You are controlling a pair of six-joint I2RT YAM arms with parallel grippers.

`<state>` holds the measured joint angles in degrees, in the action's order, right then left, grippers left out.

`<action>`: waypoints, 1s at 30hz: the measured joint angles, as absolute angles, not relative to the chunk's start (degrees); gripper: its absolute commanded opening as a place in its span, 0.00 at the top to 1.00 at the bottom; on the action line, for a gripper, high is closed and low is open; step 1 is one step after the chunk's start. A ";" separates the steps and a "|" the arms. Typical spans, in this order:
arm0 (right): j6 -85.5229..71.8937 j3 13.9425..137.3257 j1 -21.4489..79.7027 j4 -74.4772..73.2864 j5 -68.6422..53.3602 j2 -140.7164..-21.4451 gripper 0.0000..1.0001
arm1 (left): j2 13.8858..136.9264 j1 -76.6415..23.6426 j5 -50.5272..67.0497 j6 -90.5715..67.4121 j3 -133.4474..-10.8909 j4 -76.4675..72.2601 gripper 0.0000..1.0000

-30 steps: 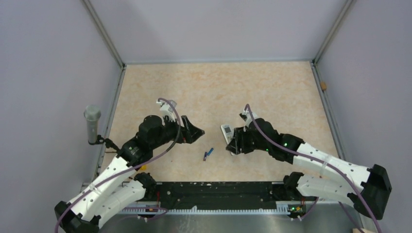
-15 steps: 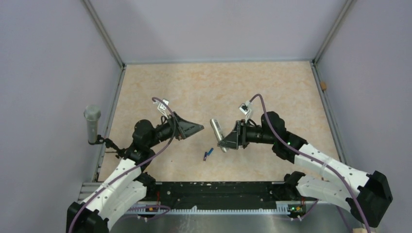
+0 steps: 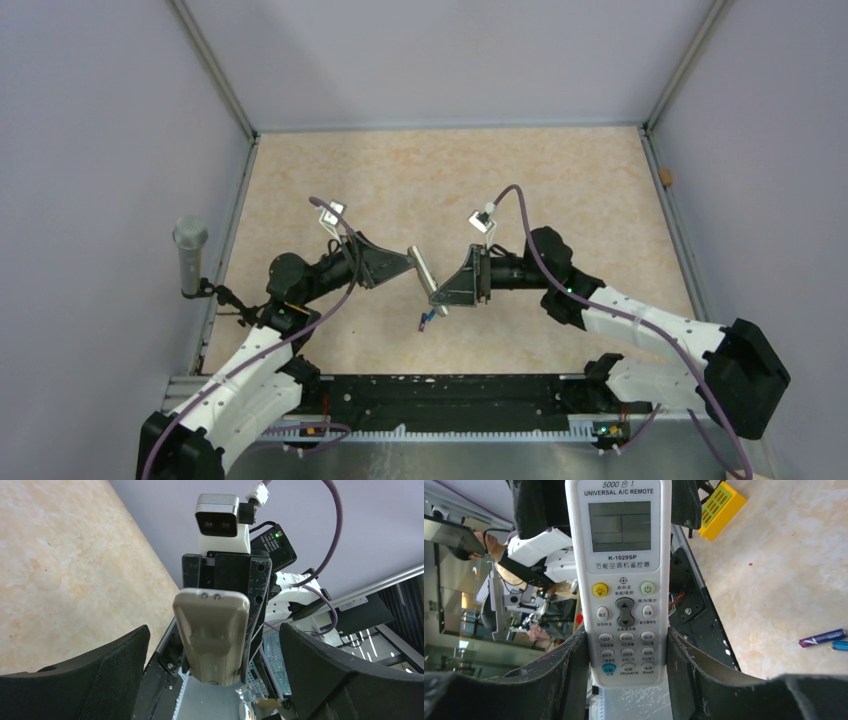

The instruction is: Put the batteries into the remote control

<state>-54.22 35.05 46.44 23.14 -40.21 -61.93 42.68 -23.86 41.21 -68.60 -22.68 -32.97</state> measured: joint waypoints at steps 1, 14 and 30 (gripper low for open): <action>-54.28 35.18 47.00 23.64 -40.34 -62.74 1.00 | 42.74 -23.86 41.36 -69.04 -22.65 -33.50 0.01; -55.66 37.69 49.54 29.04 -40.91 -67.26 1.00 | 42.50 -23.86 42.92 -71.77 -22.13 -35.92 0.19; -56.36 37.95 50.15 30.44 -41.01 -68.16 0.69 | 42.54 -23.75 44.51 -73.21 -21.82 -38.59 1.00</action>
<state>-56.36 37.95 50.15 30.44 -41.01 -68.16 42.54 -23.75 44.51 -73.21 -21.82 -38.59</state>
